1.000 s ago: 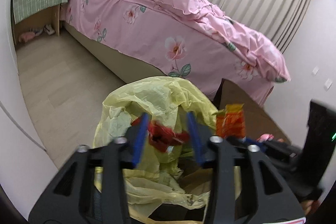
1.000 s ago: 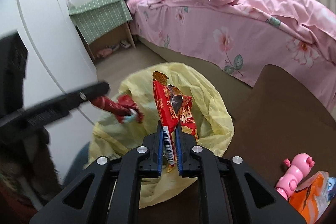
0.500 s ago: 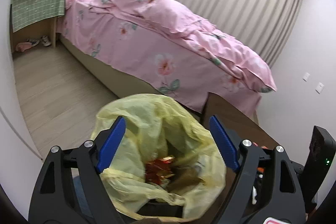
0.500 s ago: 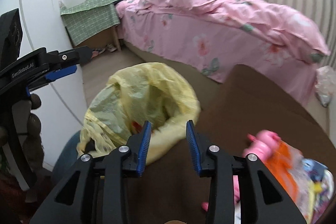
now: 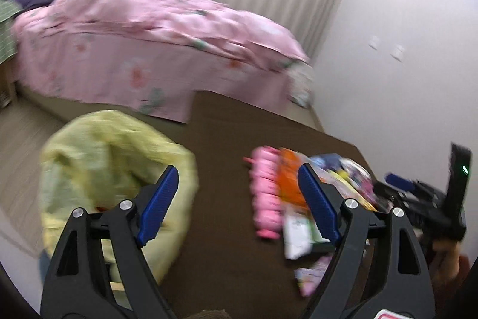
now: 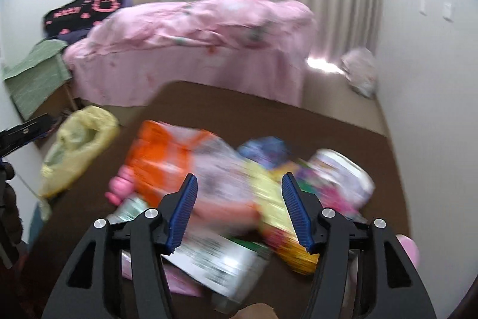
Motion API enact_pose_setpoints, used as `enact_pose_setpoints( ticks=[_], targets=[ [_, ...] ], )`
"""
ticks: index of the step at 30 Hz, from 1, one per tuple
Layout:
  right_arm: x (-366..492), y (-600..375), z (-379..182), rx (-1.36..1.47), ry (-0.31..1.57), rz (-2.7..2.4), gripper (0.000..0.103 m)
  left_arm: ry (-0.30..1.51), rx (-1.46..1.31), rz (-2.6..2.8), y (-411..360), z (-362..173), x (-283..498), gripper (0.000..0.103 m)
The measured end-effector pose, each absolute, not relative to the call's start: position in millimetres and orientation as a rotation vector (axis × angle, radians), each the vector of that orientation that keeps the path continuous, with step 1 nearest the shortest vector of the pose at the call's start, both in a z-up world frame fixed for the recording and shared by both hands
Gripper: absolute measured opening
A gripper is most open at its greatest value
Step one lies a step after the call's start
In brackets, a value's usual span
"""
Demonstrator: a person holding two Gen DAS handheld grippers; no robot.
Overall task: Collect trash
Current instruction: 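Move both tools back over the snack pile on the table, then grasp the pink candy wrapper with the right tool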
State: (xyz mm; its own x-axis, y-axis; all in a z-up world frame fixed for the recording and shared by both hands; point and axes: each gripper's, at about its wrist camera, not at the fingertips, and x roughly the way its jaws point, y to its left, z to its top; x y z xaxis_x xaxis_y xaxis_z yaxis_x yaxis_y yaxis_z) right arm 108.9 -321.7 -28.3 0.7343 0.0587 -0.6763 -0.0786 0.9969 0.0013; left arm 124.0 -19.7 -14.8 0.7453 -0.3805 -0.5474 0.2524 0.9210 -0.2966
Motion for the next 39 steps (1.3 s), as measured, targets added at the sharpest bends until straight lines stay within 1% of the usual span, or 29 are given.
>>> enact_pose_setpoints(
  ticks=[1, 2, 3, 8, 13, 17, 21, 24, 27, 28, 29, 30, 32, 33, 36, 39],
  targets=[
    [106, -335, -31, -0.028, 0.745, 0.056, 0.056, 0.649, -0.199, -0.405, -33, -17, 125, 0.079],
    [106, -346, -33, -0.025, 0.752, 0.04, 0.056, 0.658, -0.193, -0.46, -44, -19, 126, 0.083],
    [105, -356, -36, -0.019, 0.761, 0.033, 0.055, 0.673, -0.187, -0.503, -53, -22, 128, 0.085],
    [97, -379, -46, 0.026, 0.773, 0.07, 0.055, 0.754, -0.084, -0.578, -97, -39, 126, 0.085],
    [81, -346, -55, -0.001, 0.758, 0.207, 0.055, 0.796, -0.007, -0.601, -112, -54, 124, 0.085],
    [58, -313, -60, -0.009, 0.74, 0.338, 0.055, 0.81, -0.033, -0.562, -97, -58, 121, 0.085],
    [42, -257, -69, -0.168, 0.752, 0.525, 0.055, 0.794, -0.075, -0.491, -67, -52, 122, 0.085],
    [47, -229, -81, -0.261, 0.777, 0.6, 0.054, 0.785, -0.115, -0.462, -47, -49, 121, 0.085],
    [62, -211, -98, -0.313, 0.84, 0.633, 0.054, 0.788, -0.122, -0.48, -41, -48, 122, 0.085],
    [66, -207, -104, -0.334, 0.855, 0.615, 0.052, 0.789, -0.12, -0.506, -41, -47, 122, 0.085],
    [69, -210, -102, -0.288, 0.846, 0.628, 0.047, 0.789, -0.115, -0.538, -44, -47, 122, 0.085],
    [72, -213, -103, -0.252, 0.866, 0.63, 0.029, 0.791, -0.103, -0.58, -48, -47, 121, 0.085],
    [73, -223, -104, -0.16, 0.896, 0.63, 0.017, 0.798, -0.07, -0.634, -60, -48, 121, 0.085],
    [68, -225, -104, -0.153, 0.902, 0.633, 0.014, 0.804, -0.051, -0.663, -67, -49, 120, 0.085],
    [41, -234, -105, -0.193, 0.896, 0.577, 0.014, 0.825, 0.002, -0.77, -94, -52, 122, 0.085],
    [21, -262, -106, -0.113, 0.931, 0.512, 0.014, 0.821, 0.077, -0.845, -126, -55, 127, 0.085]
  ],
)
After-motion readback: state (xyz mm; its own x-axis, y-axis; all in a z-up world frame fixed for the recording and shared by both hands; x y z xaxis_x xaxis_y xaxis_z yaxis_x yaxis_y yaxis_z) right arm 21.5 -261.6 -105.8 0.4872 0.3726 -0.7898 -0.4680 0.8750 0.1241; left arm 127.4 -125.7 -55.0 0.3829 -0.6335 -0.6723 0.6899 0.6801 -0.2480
